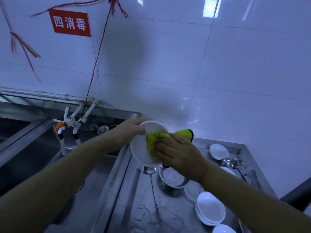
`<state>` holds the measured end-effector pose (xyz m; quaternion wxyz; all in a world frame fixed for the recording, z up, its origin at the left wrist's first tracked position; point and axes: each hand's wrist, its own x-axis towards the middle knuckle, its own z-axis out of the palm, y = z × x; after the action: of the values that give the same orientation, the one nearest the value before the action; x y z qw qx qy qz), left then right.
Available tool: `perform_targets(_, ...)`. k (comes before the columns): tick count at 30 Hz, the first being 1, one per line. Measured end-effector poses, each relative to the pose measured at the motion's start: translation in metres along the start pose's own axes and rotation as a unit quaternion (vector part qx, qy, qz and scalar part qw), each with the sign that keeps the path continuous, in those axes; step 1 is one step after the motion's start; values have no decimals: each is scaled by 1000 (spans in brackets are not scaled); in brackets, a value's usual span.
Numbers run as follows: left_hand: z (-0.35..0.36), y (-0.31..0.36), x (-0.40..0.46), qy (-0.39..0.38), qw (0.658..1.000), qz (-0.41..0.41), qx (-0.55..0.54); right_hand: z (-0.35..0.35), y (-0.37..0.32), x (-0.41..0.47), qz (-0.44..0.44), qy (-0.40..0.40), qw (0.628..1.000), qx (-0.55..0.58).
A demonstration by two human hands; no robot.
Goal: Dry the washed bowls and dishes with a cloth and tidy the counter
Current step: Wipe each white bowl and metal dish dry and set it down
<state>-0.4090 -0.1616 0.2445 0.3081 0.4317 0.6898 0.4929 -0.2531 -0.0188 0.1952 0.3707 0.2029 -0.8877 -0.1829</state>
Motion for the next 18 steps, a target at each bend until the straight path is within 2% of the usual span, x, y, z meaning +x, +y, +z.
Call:
perform_targets(3,-6,2,1,-51,996,-53,47,2,13,-1,-20,-19,1000,10)
perform_targets(5,-8,0,1,-33,983,-15,179,2,16,-4,-1,-38,999,26)
perform_targets(6,-8,-3,0,-8,963,15,269,2,18,-6,14,-53,998,32)
perform_targets(9,1,-11,-12,101,856,189,471,-1,21,-13,68,-111,990,48)
perform_targets(11,13,-14,-17,90,770,298,557,-2,20,-14,92,-144,983,65)
perform_targets(13,23,-18,-16,30,711,343,613,-5,17,-11,107,-157,978,84)
perform_targets(16,26,-17,-16,-12,693,347,632,-10,14,-9,117,-143,977,106)
perform_targets(18,26,-16,-19,4,710,337,618,-15,14,-9,127,-118,980,100)
